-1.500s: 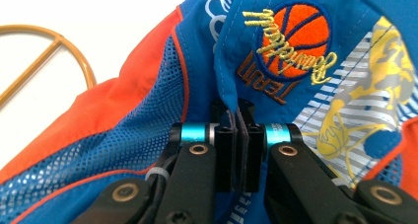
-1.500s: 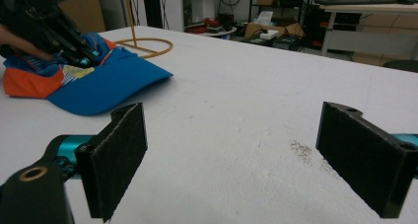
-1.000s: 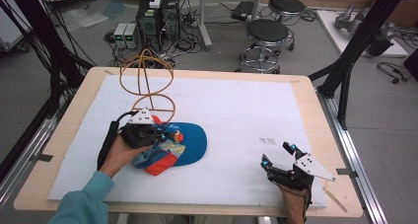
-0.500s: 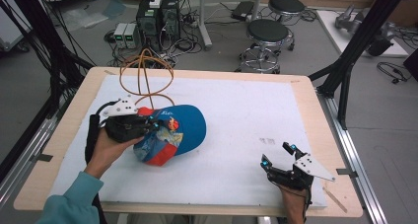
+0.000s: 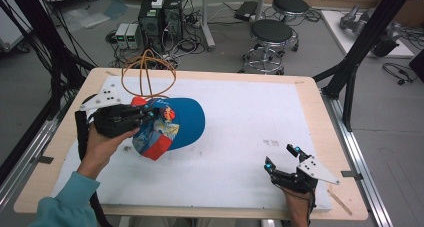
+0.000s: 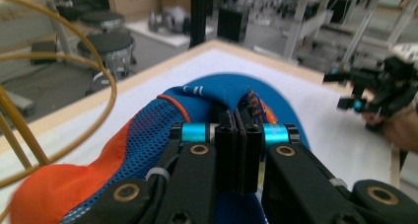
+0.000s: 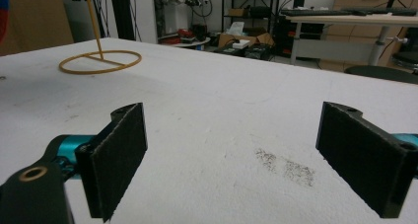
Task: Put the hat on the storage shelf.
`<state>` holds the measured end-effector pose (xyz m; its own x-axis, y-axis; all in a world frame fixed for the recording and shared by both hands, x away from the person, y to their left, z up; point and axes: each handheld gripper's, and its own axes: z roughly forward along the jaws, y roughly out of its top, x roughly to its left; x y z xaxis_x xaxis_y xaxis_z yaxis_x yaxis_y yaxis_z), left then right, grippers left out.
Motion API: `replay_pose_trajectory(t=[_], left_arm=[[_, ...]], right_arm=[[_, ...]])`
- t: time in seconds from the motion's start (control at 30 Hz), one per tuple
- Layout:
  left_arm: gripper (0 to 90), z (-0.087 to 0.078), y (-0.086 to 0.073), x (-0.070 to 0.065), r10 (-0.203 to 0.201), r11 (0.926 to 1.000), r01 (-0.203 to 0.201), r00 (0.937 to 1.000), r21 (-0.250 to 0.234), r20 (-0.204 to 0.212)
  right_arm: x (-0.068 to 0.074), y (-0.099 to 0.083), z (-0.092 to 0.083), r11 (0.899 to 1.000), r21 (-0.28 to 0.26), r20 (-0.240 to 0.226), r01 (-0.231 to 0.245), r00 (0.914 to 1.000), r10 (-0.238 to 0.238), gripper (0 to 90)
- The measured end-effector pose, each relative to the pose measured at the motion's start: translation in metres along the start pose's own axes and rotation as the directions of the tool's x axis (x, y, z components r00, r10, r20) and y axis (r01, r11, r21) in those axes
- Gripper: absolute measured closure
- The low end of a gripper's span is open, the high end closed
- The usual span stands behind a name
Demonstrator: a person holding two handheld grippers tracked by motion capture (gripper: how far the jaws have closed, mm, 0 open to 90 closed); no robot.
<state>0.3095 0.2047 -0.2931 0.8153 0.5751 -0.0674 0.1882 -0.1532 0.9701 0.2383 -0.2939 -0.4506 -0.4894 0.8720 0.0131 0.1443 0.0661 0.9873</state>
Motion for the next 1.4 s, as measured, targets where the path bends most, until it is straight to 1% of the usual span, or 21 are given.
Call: replay_pose_trajectory(t=[0.1,0.17,0.23,0.33,0.4,0.47,0.53,0.6,0.63,0.67,0.77,0.87,0.93,1.0,1.07,1.2,1.23,1.37,1.4], left_arm=[[88.3,-0.006,0.002,0.002,-0.016,0.9968,0.015,0.9999,-0.078,0.000],[88.3,-0.009,0.005,0.003,-0.016,0.9955,0.015,0.9998,-0.094,-0.011],[88.3,-0.012,0.009,0.005,-0.027,0.9938,0.025,0.9995,-0.108,-0.014],[88.3,-0.018,0.018,0.007,-0.031,0.9914,0.027,0.9991,-0.128,-0.029],[88.3,-0.022,0.025,0.008,-0.036,0.9883,0.030,0.9988,-0.150,-0.034],[88.4,-0.025,0.032,0.009,-0.048,0.9835,0.041,0.9981,-0.176,-0.039],[88.4,-0.028,0.040,0.011,-0.049,0.9805,0.038,0.9974,-0.193,-0.053],[88.4,-0.030,0.045,0.013,-0.045,0.9800,0.032,0.9972,-0.196,-0.060],[88.3,-0.031,0.049,0.015,-0.043,0.9791,0.028,0.9965,-0.201,-0.071],[88.4,-0.031,0.052,0.016,-0.045,0.9792,0.030,0.9964,-0.201,-0.072],[88.4,-0.031,0.061,0.020,-0.039,0.9799,0.019,0.9946,-0.198,-0.096],[88.4,-0.032,0.072,0.025,-0.042,0.9776,0.017,0.9926,-0.210,-0.114],[88.4,-0.031,0.079,0.029,-0.047,0.9745,0.018,0.9911,-0.224,-0.125],[88.4,-0.030,0.085,0.035,-0.054,0.9741,0.022,0.9891,-0.225,-0.137],[88.4,-0.028,0.090,0.040,-0.053,0.9747,0.018,0.9864,-0.223,-0.156],[88.4,-0.022,0.096,0.053,-0.082,0.9717,0.041,0.9814,-0.233,-0.174],[88.4,-0.020,0.097,0.057,-0.095,0.9712,0.051,0.9784,-0.233,-0.184],[88.4,-0.013,0.100,0.069,-0.117,0.9697,0.064,0.9686,-0.236,-0.219],[88.4,-0.010,0.101,0.073,-0.116,0.9715,0.063,0.9670,-0.229,-0.227]], right_arm=[[0.000,0.000,0.000,1.000,-0.001,0.000,-0.002,1.0000,0.002,11.0],[0.000,0.000,0.000,1.000,-0.001,0.003,-0.004,1.0000,0.004,11.0],[0.000,0.000,0.000,1.000,0.000,0.002,-0.004,1.0000,0.004,11.0],[0.000,0.000,0.000,1.000,0.000,0.003,-0.003,1.0000,0.003,11.0],[0.000,0.000,0.000,1.000,0.001,0.003,-0.002,1.0000,0.002,11.0],[0.000,0.000,0.000,1.000,0.000,0.002,0.000,1.0000,0.000,11.0],[0.000,0.000,0.000,1.000,0.001,0.004,0.000,1.0000,0.000,11.0],[0.000,0.000,0.000,1.000,0.002,0.005,0.002,1.0000,-0.002,11.0],[0.000,0.000,0.000,1.000,0.001,0.007,0.004,1.0000,-0.004,11.0],[0.001,0.000,0.000,1.000,0.002,0.007,0.004,1.0000,-0.004,11.0],[0.001,0.000,0.000,1.000,0.002,0.008,0.004,1.0000,-0.004,11.0],[0.001,0.000,0.000,1.000,-0.001,0.008,0.005,1.0000,-0.005,11.0],[0.000,0.000,0.001,1.000,-0.002,0.007,0.007,0.9999,-0.007,11.0],[0.001,0.000,0.000,1.000,0.005,0.005,0.001,1.0000,-0.001,11.0],[0.001,0.000,0.000,1.000,0.005,0.003,0.006,1.0000,-0.006,11.0],[0.001,0.000,0.000,1.000,0.003,0.002,0.005,1.0000,-0.005,11.0],[0.001,0.000,0.000,1.000,0.003,0.002,0.004,1.0000,-0.004,11.0],[0.001,0.000,0.000,1.000,-0.002,0.002,0.006,1.0000,-0.006,11.0],[0.001,0.000,0.000,1.000,-0.001,0.002,0.005,1.0000,-0.005,11.0]])
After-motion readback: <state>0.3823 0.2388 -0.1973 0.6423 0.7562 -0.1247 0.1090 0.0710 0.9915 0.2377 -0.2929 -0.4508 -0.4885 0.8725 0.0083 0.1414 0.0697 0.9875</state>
